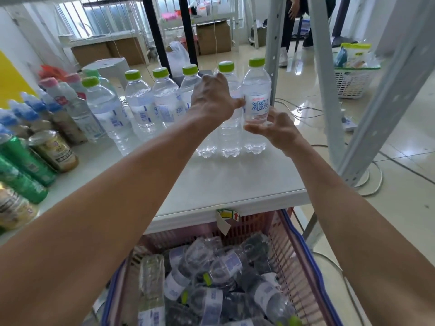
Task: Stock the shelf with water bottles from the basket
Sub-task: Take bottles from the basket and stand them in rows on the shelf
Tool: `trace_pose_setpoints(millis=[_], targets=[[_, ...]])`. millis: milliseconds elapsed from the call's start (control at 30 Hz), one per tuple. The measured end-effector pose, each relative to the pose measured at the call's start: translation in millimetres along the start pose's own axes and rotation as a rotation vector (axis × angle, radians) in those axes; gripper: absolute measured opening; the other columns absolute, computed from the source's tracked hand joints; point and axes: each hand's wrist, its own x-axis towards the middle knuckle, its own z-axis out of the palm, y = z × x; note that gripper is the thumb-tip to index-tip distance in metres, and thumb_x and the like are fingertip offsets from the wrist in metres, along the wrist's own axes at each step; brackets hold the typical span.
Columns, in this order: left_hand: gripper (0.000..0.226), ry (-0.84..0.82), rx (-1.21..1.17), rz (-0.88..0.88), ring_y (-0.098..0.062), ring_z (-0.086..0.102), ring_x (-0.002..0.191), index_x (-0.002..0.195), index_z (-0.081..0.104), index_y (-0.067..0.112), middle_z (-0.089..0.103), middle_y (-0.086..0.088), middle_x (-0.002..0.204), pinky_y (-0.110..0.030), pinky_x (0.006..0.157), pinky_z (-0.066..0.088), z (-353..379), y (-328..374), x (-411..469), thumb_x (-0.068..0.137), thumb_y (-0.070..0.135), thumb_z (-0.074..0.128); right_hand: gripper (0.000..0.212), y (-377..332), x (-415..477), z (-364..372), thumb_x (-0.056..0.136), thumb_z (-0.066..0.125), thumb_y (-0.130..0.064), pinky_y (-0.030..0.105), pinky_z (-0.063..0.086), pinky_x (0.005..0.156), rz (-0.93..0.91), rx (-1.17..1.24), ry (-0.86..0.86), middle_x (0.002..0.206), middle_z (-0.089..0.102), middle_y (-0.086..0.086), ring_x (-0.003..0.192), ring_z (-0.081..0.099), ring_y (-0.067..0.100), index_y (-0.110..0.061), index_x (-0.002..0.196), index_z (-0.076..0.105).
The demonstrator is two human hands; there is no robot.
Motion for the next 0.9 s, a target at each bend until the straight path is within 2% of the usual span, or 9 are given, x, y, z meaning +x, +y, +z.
trace_pose_setpoints(millis=[133, 267, 433, 567, 633, 700, 767, 833, 900], targets=[[0.049, 0.053, -0.016, -0.005, -0.032, 0.067, 0.102, 0.106, 0.067, 0.004, 0.071, -0.017, 0.105, -0.038, 0.087, 0.053, 4.0, 3.3, -8.6, 0.085, 0.047, 0.077, 0.086, 2.6, 6.6, 2.3, 0.056, 0.088, -0.054, 0.048, 0.052, 0.105, 0.008, 0.008, -0.004, 0.117, 0.075, 0.001, 0.110, 0.071, 0.021, -0.017, 0.130, 0.065], [0.040, 0.083, 0.026, -0.009, -0.038, 0.064, 0.112, 0.119, 0.064, 0.001, 0.067, -0.019, 0.119, -0.039, 0.089, 0.050, 12.1, 5.4, -23.6, 0.093, 0.031, 0.071, 0.081, 2.0, -3.1, 7.6, 0.064, 0.092, -0.042, 0.047, 0.050, 0.108, 0.001, -0.019, 0.037, 0.124, 0.073, 0.002, 0.119, 0.067, 0.021, -0.015, 0.134, 0.060], [0.074, 0.039, -0.033, -0.109, -0.040, 0.057, 0.125, 0.150, 0.023, -0.003, 0.051, -0.024, 0.139, -0.041, 0.099, 0.047, 35.0, -1.2, -41.5, 0.096, 0.022, 0.067, 0.072, 5.1, 1.2, 9.1, 0.073, 0.092, -0.027, 0.044, 0.051, 0.107, 0.023, -0.028, 0.054, 0.124, 0.073, 0.003, 0.116, 0.069, 0.020, -0.012, 0.136, 0.058], [0.065, -0.129, -0.059, -0.182, -0.039, 0.057, 0.125, 0.143, 0.032, 0.001, 0.052, -0.020, 0.137, -0.042, 0.098, 0.047, 61.9, -18.6, -50.1, 0.097, 0.032, 0.065, 0.065, 4.6, -1.8, 11.3, 0.077, 0.089, -0.024, 0.041, 0.052, 0.106, 0.034, -0.050, 0.051, 0.122, 0.074, 0.002, 0.112, 0.070, 0.016, -0.010, 0.134, 0.059], [0.060, -0.201, -0.086, -0.173, -0.039, 0.056, 0.126, 0.142, 0.035, 0.001, 0.055, -0.020, 0.137, -0.042, 0.098, 0.046, 68.6, -29.3, -51.8, 0.099, 0.032, 0.062, 0.068, 5.2, -1.5, 12.6, 0.076, 0.089, -0.038, 0.040, 0.053, 0.104, 0.081, -0.114, 0.059, 0.119, 0.073, 0.001, 0.107, 0.068, 0.016, -0.013, 0.133, 0.059], [0.053, -0.255, -0.077, -0.164, -0.039, 0.057, 0.123, 0.139, 0.042, 0.001, 0.058, -0.020, 0.133, -0.042, 0.095, 0.047, 70.5, -37.8, -58.4, 0.100, 0.033, 0.059, 0.091, 6.7, -2.2, 13.6, 0.066, 0.086, -0.061, 0.038, 0.052, 0.103, 0.169, -0.240, 0.036, 0.125, 0.069, 0.002, 0.109, 0.064, 0.019, -0.017, 0.138, 0.053], [0.038, -0.267, -0.125, -0.143, -0.038, 0.062, 0.112, 0.126, 0.053, 0.003, 0.064, -0.018, 0.119, -0.040, 0.086, 0.048, 67.4, -44.9, -75.6, 0.098, 0.029, 0.059, 0.112, 7.2, -10.6, 20.1, 0.059, 0.086, -0.071, 0.038, 0.048, 0.109, 0.245, -0.290, 0.058, 0.139, 0.062, 0.008, 0.126, 0.060, 0.025, -0.018, 0.147, 0.042], [0.020, -0.278, -0.241, -0.085, -0.032, 0.066, 0.096, 0.106, 0.060, 0.004, 0.067, -0.013, 0.099, -0.036, 0.076, 0.051, 60.7, -56.5, -101.9, 0.096, 0.022, 0.058, 0.094, -2.8, -40.8, 25.9, 0.073, 0.087, -0.053, 0.031, 0.048, 0.102, 0.233, -0.336, 0.162, 0.135, 0.062, 0.014, 0.124, 0.060, 0.029, -0.011, 0.145, 0.044], [0.013, -0.348, -0.385, -0.037, -0.023, 0.067, 0.078, 0.094, 0.061, 0.007, 0.067, -0.007, 0.085, -0.038, 0.071, 0.057, 49.3, -75.3, -135.7, 0.095, 0.020, 0.063, 0.055, -12.5, -76.6, 29.8, 0.085, 0.082, -0.039, 0.026, 0.049, 0.083, 0.216, -0.351, 0.201, 0.110, 0.071, 0.011, 0.101, 0.069, 0.023, -0.007, 0.125, 0.061]])
